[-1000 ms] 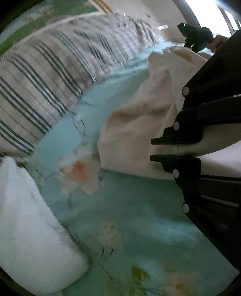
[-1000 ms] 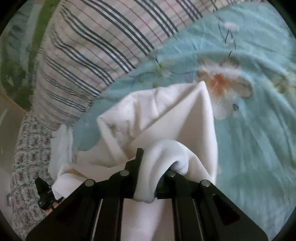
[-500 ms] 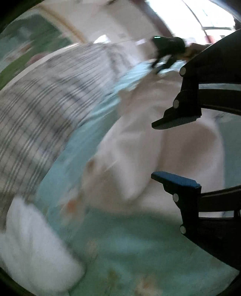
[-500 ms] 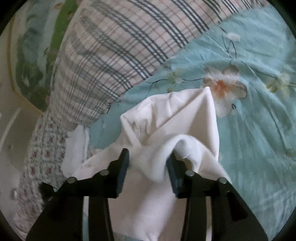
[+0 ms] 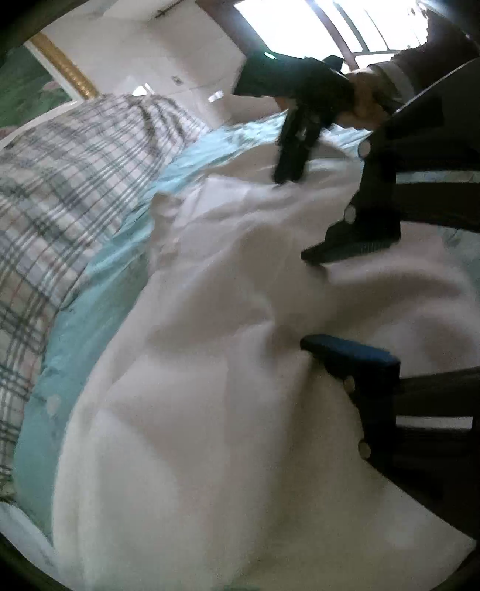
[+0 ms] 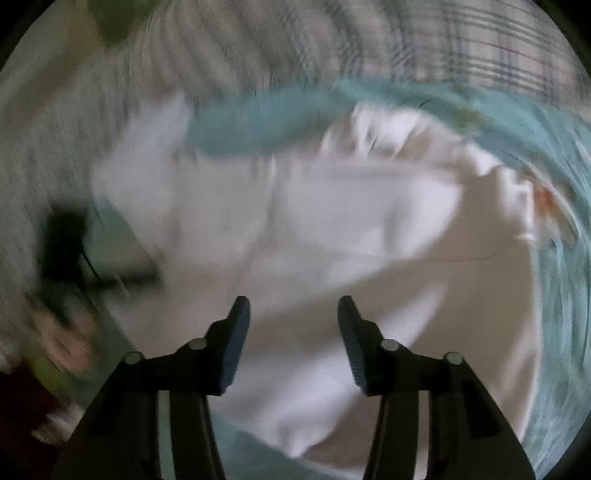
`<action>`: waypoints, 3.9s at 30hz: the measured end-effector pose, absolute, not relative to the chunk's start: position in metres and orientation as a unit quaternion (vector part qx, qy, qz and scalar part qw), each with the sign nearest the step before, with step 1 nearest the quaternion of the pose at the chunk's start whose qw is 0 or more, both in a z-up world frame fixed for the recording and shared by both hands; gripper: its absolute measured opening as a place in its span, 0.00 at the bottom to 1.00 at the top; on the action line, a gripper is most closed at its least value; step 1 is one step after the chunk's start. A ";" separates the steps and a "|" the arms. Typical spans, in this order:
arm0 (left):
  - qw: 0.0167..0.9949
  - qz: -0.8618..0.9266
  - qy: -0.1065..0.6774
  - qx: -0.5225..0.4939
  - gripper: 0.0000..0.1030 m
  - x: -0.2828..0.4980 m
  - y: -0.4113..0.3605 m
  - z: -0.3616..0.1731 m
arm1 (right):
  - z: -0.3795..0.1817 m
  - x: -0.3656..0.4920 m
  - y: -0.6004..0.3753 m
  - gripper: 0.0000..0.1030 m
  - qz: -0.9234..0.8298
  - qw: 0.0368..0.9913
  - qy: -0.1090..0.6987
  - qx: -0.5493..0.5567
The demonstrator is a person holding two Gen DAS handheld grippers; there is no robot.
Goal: Fold large clothes
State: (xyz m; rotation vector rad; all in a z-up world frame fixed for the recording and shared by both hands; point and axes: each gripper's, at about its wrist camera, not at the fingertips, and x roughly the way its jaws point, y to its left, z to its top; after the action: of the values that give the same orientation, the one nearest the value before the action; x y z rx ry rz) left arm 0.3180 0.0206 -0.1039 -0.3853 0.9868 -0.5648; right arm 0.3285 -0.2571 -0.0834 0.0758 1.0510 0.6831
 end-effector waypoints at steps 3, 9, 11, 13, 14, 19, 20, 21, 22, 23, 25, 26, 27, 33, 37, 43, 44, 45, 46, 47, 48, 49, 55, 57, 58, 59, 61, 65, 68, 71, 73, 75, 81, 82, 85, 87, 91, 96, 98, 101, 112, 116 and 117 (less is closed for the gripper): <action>0.839 -0.236 0.456 -0.180 0.02 0.356 0.042 -0.107 | -0.099 0.362 -0.266 0.43 0.291 0.825 0.482 0.049; 0.870 -0.119 0.428 -0.214 0.01 0.402 0.110 -0.110 | -0.106 0.426 -0.354 0.43 0.121 0.859 0.447 0.220; 0.853 -0.137 0.421 -0.276 0.01 0.404 0.132 -0.120 | -0.110 0.430 -0.370 0.42 0.119 0.849 0.439 0.267; 0.850 -0.134 0.420 -0.287 0.01 0.399 0.136 -0.123 | -0.107 0.426 -0.371 0.43 0.119 0.850 0.436 0.272; 0.855 -0.125 0.422 -0.274 0.01 0.394 0.133 -0.120 | -0.103 0.419 -0.368 0.44 0.119 0.853 0.434 0.264; 0.863 -0.110 0.415 -0.267 0.39 0.338 0.127 -0.096 | -0.082 0.372 -0.365 0.45 0.154 0.847 0.427 0.275; 0.864 -0.112 0.409 -0.270 0.48 0.319 0.126 -0.091 | -0.079 0.363 -0.363 0.45 0.159 0.847 0.428 0.273; 0.865 -0.117 0.406 -0.270 0.50 0.302 0.122 -0.087 | -0.075 0.347 -0.359 0.45 0.168 0.845 0.429 0.272; 0.864 -0.123 0.405 -0.271 0.51 0.289 0.118 -0.084 | -0.074 0.333 -0.356 0.45 0.176 0.842 0.430 0.274; 0.860 -0.131 0.406 -0.280 0.52 0.269 0.114 -0.084 | -0.073 0.320 -0.355 0.45 0.182 0.839 0.431 0.277; 0.852 -0.143 0.411 -0.291 0.53 0.242 0.110 -0.083 | -0.074 0.295 -0.345 0.45 0.196 0.831 0.440 0.278; 0.848 -0.147 0.414 -0.296 0.55 0.226 0.109 -0.085 | -0.077 0.279 -0.340 0.45 0.202 0.826 0.446 0.280; 0.842 -0.149 0.422 -0.302 0.55 0.210 0.105 -0.089 | -0.078 0.269 -0.337 0.45 0.208 0.821 0.450 0.283; 0.826 -0.161 0.434 -0.321 0.59 0.160 0.086 -0.112 | -0.086 0.215 -0.326 0.45 0.216 0.804 0.461 0.306; 0.811 -0.158 0.442 -0.349 0.60 0.159 0.076 -0.131 | -0.090 0.200 -0.324 0.45 0.212 0.796 0.469 0.318; 0.815 -0.137 0.423 -0.371 0.66 0.176 0.071 -0.132 | -0.087 0.192 -0.329 0.45 0.208 0.799 0.466 0.318; 0.814 -0.132 0.421 -0.379 0.66 0.180 0.073 -0.132 | -0.087 0.193 -0.331 0.45 0.206 0.800 0.466 0.319; 0.812 -0.124 0.418 -0.389 0.67 0.185 0.076 -0.133 | -0.087 0.194 -0.333 0.45 0.203 0.801 0.465 0.318; 0.810 -0.119 0.415 -0.396 0.67 0.190 0.079 -0.133 | -0.087 0.196 -0.333 0.45 0.203 0.801 0.465 0.317; 0.808 -0.112 0.412 -0.406 0.67 0.195 0.083 -0.134 | -0.087 0.200 -0.333 0.45 0.204 0.802 0.465 0.315; 0.807 -0.102 0.404 -0.419 0.67 0.200 0.088 -0.135 | -0.086 0.205 -0.331 0.45 0.205 0.803 0.466 0.310; 0.807 -0.096 0.400 -0.424 0.67 0.203 0.091 -0.134 | -0.083 0.212 -0.328 0.45 0.205 0.806 0.466 0.302; 0.823 -0.043 0.389 -0.411 0.38 0.225 0.100 -0.133 | -0.067 0.271 -0.284 0.21 0.253 0.808 0.461 0.267; 0.824 -0.040 0.394 -0.405 0.21 0.229 0.103 -0.135 | -0.062 0.292 -0.250 0.18 0.291 0.799 0.464 0.249; 0.824 -0.043 0.394 -0.406 0.18 0.229 0.104 -0.135 | -0.060 0.299 -0.235 0.18 0.302 0.798 0.464 0.237; 0.826 -0.044 0.392 -0.402 0.12 0.229 0.106 -0.134 | -0.059 0.306 -0.216 0.18 0.316 0.798 0.466 0.216; 0.834 -0.048 0.389 -0.388 0.08 0.229 0.104 -0.127 | -0.064 0.314 -0.193 0.17 0.318 0.798 0.476 0.189; 0.859 -0.077 0.361 -0.355 0.07 0.226 0.093 -0.094 | -0.090 0.321 -0.175 0.14 0.304 0.804 0.487 0.158; 0.882 -0.116 0.332 -0.314 0.07 0.224 0.069 -0.055 | -0.091 0.321 -0.180 0.14 0.302 0.794 0.498 0.172; 0.896 -0.162 0.316 -0.266 0.07 0.225 0.028 -0.022 | -0.093 0.327 -0.198 0.15 0.321 0.760 0.515 0.231; 0.906 -0.191 0.311 -0.215 0.07 0.228 -0.010 -0.004 | -0.097 0.330 -0.226 0.15 0.339 0.721 0.520 0.310; 0.914 -0.215 0.313 -0.145 0.07 0.232 -0.056 0.005 | -0.097 0.330 -0.266 0.19 0.338 0.699 0.496 0.389; 0.908 -0.252 0.330 0.048 0.07 0.235 -0.180 -0.030 | -0.108 0.327 -0.385 0.75 0.335 0.642 0.404 0.559; 0.906 -0.253 0.334 0.067 0.07 0.234 -0.192 -0.041 | -0.109 0.328 -0.392 0.76 0.337 0.642 0.404 0.557; 0.893 -0.257 0.356 0.096 0.07 0.234 -0.212 -0.070 | -0.113 0.335 -0.391 0.76 0.342 0.643 0.428 0.535; 0.893 -0.255 0.357 0.105 0.07 0.231 -0.215 -0.078 | -0.113 0.341 -0.384 0.76 0.345 0.654 0.442 0.508; 0.893 -0.265 0.350 0.096 0.07 0.229 -0.208 -0.077 | -0.109 0.361 -0.365 0.73 0.319 0.697 0.476 0.431; 0.893 -0.266 0.350 0.094 0.07 0.230 -0.209 -0.079 | -0.116 0.390 -0.344 0.43 0.284 0.726 0.505 0.371; 0.893 -0.268 0.351 0.090 0.07 0.229 -0.210 -0.077 | -0.113 0.391 -0.346 0.16 0.298 0.719 0.501 0.379; 0.894 -0.293 0.334 0.066 0.07 0.223 -0.213 -0.053 | -0.074 0.376 -0.368 0.14 0.330 0.745 0.439 0.378; 0.845 -0.350 0.402 0.033 0.07 0.257 -0.273 -0.087 | -0.102 0.385 -0.415 0.13 0.257 0.786 0.482 0.290; 0.835 -0.364 0.411 0.043 0.07 0.262 -0.277 -0.099 | -0.124 0.383 -0.422 0.13 0.252 0.782 0.482 0.303; 0.835 -0.364 0.411 0.047 0.08 0.263 -0.278 -0.099 | -0.125 0.383 -0.423 0.13 0.253 0.783 0.478 0.308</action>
State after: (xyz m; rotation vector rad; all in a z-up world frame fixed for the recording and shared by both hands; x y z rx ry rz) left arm 0.2634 -0.2777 -0.0986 0.0999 0.8704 -0.7704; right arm 0.3825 -0.4230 -0.1250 0.6639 1.0318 0.5470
